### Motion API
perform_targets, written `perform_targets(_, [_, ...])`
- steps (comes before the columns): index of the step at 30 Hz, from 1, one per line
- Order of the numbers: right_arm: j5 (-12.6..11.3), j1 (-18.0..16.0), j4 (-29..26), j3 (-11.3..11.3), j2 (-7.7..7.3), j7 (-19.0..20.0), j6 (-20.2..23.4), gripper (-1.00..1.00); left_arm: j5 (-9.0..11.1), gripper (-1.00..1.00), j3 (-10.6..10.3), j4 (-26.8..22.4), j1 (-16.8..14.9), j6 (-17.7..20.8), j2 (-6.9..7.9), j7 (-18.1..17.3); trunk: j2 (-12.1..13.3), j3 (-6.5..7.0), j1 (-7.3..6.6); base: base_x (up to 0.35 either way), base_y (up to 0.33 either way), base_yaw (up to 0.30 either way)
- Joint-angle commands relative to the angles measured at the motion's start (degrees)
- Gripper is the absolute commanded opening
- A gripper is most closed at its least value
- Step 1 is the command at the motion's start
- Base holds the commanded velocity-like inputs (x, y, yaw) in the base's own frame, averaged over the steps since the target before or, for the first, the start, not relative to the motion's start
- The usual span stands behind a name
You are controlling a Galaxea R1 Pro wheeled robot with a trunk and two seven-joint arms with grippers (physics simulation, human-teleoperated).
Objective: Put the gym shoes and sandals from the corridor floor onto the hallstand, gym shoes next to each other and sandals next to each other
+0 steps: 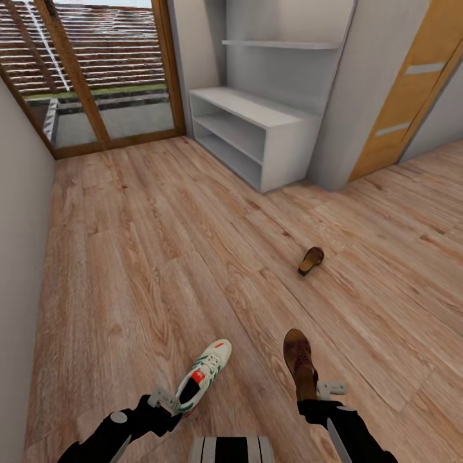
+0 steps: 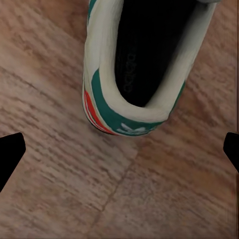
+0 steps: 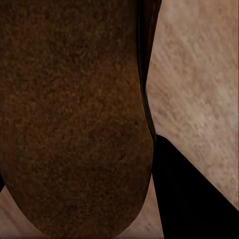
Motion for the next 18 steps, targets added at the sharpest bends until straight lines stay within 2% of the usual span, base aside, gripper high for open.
perform_targets(1, [-0.2,0.0,-0.1,0.0,0.01,-0.2,0.4,-1.00,0.2,1.00,-0.2,-0.1,-0.1,0.4,-0.30,0.0,0.0,-0.35,0.01,0.000,0.000,0.000])
perform_targets(4, [-0.2,0.0,-0.1,0.0,-0.01,-0.2,0.4,-1.00,0.2,1.00,-0.2,-0.3,-0.2,0.5,-0.56,0.0,-0.1,-1.13,0.09,0.000,0.000,0.000])
perform_targets(18, [-0.2,0.0,-1.9,0.0,0.00,-0.2,0.4,-1.00,0.1,1.00,-0.2,-0.9,-1.0,0.6,-0.56,0.1,-0.1,-1.49,0.12,0.000,0.000,0.000])
